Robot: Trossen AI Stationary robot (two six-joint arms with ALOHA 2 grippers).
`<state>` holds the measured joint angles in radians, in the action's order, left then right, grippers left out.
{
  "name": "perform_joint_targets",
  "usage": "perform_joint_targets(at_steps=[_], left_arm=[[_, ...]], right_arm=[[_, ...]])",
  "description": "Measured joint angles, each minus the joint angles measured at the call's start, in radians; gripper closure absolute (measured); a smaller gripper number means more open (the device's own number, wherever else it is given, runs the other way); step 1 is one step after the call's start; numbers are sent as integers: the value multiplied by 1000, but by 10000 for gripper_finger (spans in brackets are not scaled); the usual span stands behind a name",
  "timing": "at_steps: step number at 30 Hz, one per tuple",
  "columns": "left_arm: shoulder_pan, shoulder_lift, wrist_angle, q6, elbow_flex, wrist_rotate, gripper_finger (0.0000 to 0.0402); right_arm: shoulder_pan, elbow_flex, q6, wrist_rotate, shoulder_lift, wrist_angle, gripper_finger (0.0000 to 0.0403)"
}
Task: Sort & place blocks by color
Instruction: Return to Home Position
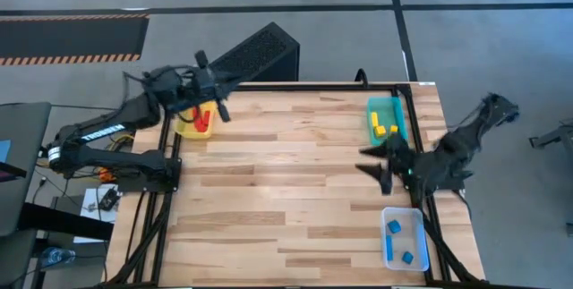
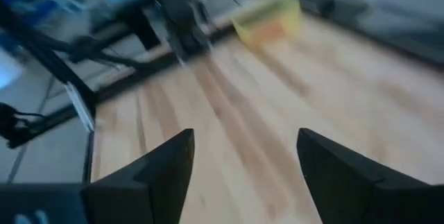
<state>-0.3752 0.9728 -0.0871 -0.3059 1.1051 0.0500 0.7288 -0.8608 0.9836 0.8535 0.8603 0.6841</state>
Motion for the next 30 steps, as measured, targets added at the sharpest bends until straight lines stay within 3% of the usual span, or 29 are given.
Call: perform_joint_targets(at_steps=[3,6,9,13,16,19,23,27,30], left_arm=[[2,3,143,91,-127,-20,396],[27,20,381,242,-252,-78,396],[53,28,481,308,-320,-69,396],[97,12,427,298,-344,-70,396],[138,-39,395,225,-387,-187,396],[170,-106,425,242,-468,-160,396],[178,-207,485,247,-600,-56,396],[166,-254,477,214,-740,-74,396],[166,-263,504,271,-807,-72,396]], right_arm=[[-184,0,-345,-149,-81,-187,139],[-384,0,-585,-431,-106,-390,159],[-565,0,-684,-712,-86,-516,192],[-739,0,-764,-955,-19,-587,257],[-821,2,-800,-1052,18,-723,321],[-867,-1,-801,-1152,14,-897,385],[-916,-1,-867,-1166,-66,-809,381],[-1028,3,-950,-1119,-149,-570,379],[-1113,50,-924,-1153,-206,-565,393]])
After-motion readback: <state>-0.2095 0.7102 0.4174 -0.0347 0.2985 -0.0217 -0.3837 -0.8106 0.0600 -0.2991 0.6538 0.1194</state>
